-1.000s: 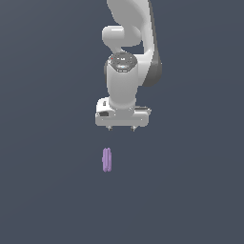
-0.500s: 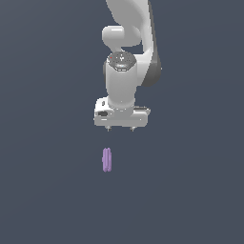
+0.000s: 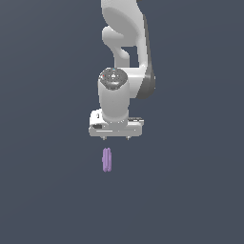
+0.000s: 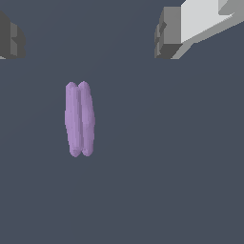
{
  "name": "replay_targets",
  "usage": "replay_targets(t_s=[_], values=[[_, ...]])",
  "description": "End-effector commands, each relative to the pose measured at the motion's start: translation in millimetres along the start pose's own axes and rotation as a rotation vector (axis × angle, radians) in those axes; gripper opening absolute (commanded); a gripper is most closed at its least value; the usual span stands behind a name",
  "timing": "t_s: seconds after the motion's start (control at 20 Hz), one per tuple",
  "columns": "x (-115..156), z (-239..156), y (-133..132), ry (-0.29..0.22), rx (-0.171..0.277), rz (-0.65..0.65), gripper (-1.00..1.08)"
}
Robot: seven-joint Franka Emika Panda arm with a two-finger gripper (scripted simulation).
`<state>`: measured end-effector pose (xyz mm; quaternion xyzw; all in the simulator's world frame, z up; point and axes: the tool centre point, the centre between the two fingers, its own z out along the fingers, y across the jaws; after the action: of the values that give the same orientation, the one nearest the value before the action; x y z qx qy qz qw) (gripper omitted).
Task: Pick up the object and move it to a goal position.
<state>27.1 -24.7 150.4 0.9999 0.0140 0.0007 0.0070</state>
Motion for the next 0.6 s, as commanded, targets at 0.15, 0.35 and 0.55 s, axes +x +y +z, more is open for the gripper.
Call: replay_targets(t_s=[0.15,0.35,0.55], values=[[20.6,32.5,20.3,-0.001,0.005,-0.026,1.00],[31.3,53.4,32.9,-0.001,0.009,-0.041,1.00],[37.8,68.3,41.8,-0.001,0.012,-0.051,1.00]])
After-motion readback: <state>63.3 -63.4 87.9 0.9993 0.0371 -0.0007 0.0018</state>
